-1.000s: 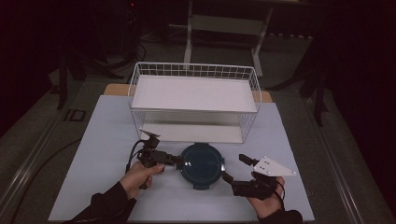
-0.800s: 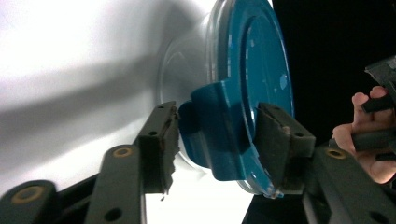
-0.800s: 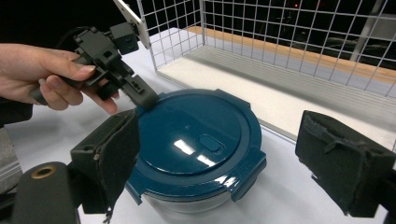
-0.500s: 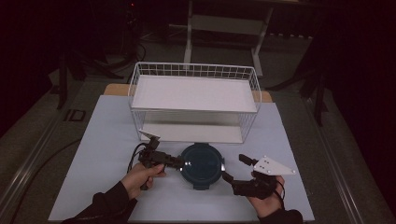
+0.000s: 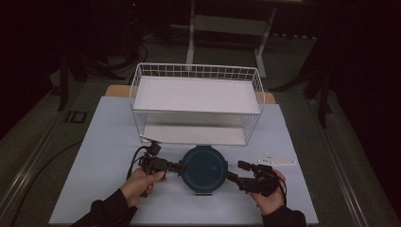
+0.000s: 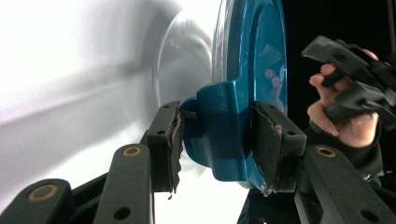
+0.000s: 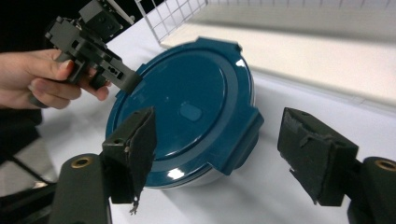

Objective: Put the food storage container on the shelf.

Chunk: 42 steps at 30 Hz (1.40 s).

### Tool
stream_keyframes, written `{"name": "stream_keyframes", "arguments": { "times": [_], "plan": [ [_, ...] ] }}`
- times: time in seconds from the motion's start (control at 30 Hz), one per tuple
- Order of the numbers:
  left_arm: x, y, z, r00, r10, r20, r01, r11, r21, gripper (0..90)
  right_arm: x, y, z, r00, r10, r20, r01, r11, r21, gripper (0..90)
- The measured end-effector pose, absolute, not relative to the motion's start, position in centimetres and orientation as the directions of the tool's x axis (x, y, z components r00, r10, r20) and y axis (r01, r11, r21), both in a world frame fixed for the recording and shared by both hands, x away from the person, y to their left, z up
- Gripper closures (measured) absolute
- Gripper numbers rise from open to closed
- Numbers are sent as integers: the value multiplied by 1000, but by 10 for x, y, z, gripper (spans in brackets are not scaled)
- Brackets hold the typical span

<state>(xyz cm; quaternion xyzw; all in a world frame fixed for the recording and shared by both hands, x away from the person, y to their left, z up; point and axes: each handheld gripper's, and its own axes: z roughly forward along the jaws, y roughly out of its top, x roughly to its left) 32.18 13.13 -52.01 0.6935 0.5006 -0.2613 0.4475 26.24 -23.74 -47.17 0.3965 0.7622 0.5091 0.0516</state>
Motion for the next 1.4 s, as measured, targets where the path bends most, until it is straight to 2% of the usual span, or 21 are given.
{"name": "stream_keyframes", "arguments": {
  "times": [0.27,0.47,0.63,0.8,1.0,1.4],
  "plan": [
    [313,129,-512,461,459,-760,883,-154,443,561,275,-242,-488,-624,626,467,669,119,734,370],
    [305,129,-510,518,454,-725,850,-184,493,568,278,-243,-494,-609,590,530,712,114,692,453],
    [301,130,-509,556,443,-703,826,-202,526,572,279,-242,-499,-598,570,563,739,120,663,487],
    [299,130,-509,560,444,-700,823,-197,533,573,280,-240,-503,-599,531,599,759,138,637,547],
    [294,128,-508,554,468,-688,821,-173,544,570,280,-241,-507,-570,525,632,784,116,610,550],
    [287,129,-507,542,501,-675,825,-164,541,565,276,-236,-504,-548,544,635,789,85,608,558]
  ]
}}
